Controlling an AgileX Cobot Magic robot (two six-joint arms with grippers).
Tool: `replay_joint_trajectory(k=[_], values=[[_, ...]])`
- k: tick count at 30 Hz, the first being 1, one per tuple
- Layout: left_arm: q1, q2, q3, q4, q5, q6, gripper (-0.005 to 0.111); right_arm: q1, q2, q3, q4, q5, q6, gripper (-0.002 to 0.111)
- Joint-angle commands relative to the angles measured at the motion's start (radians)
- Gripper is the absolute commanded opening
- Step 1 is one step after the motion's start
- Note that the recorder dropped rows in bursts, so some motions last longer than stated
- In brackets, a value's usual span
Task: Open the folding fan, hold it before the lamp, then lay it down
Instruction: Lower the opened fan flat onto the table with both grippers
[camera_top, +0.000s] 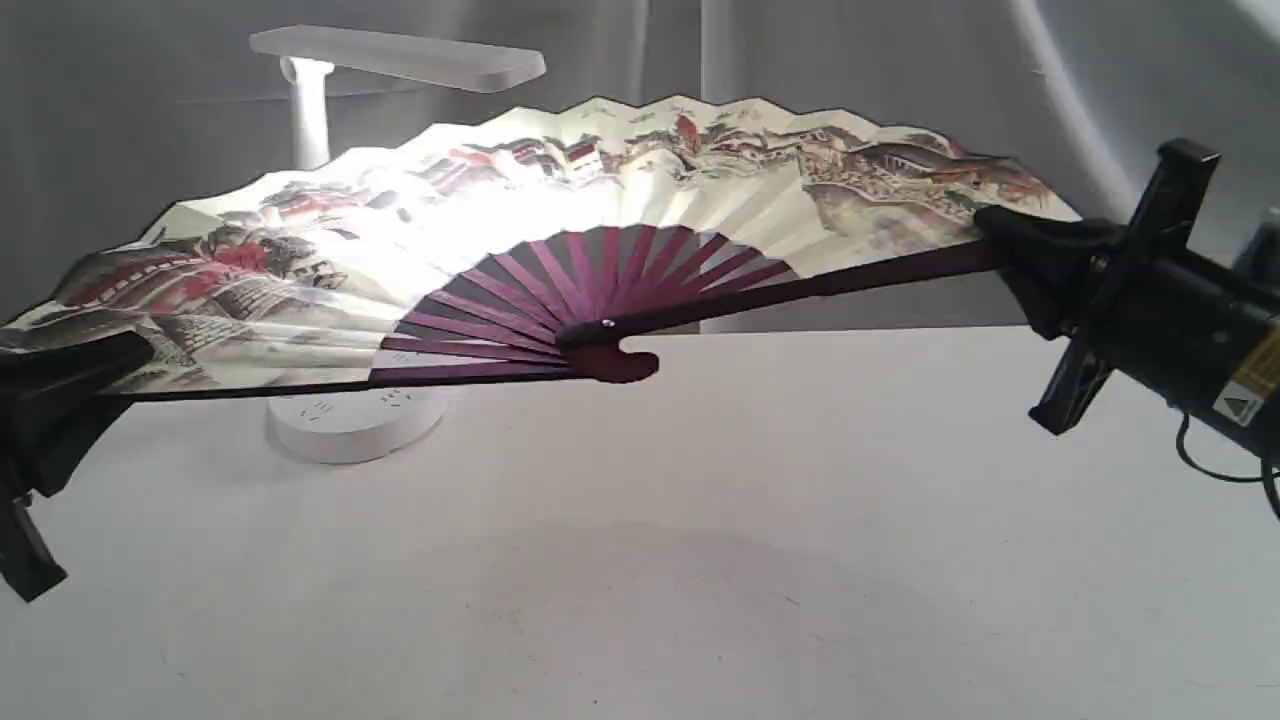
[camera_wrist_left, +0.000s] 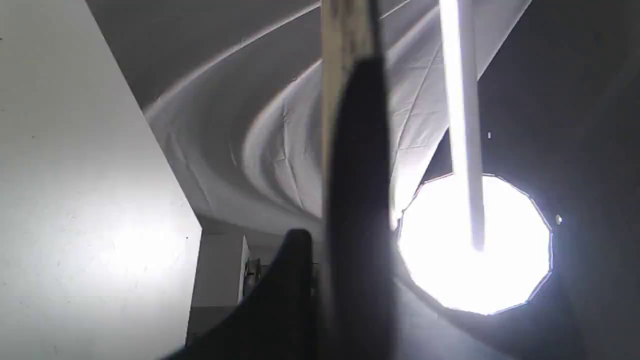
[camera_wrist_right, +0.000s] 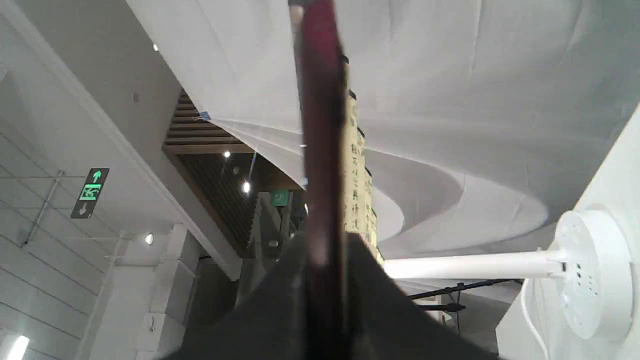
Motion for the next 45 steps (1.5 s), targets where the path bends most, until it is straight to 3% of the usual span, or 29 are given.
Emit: replay_joint_trajectory(k=[1,8,23,27,39,45], values=[[0.007,-0.046,0.015,-0.031,0.01,-0.022,0.0,-0.011,-0.056,0.006,0.066,-0.018,0.011,0.0],[0.007,-0.124,0.069,-0.059,0.01,-0.022,0.0,-0.011,-0.069,0.059,0.071,-0.018,0.011,0.0],[0.007,-0.124,0.106,-0.037,0.01,-0.022,0.0,-0.013,-0.067,0.1,0.062,-0.018,-0.018,0.0],[0.007,-0.116,0.106,0.05,0.152,-0.022,0.0,-0.013,-0.038,0.121,0.012,-0.018,-0.049,0.0],[0.007,0.145,0.1,0.05,0.126,0.212,0.0,-0.195,0.219,0.217,-0.065,-0.018,-0.32,0.0],[0.007,0.295,0.1,0.018,0.088,0.352,0.0,-0.219,0.283,0.216,-0.104,-0.018,-0.402,0.0]])
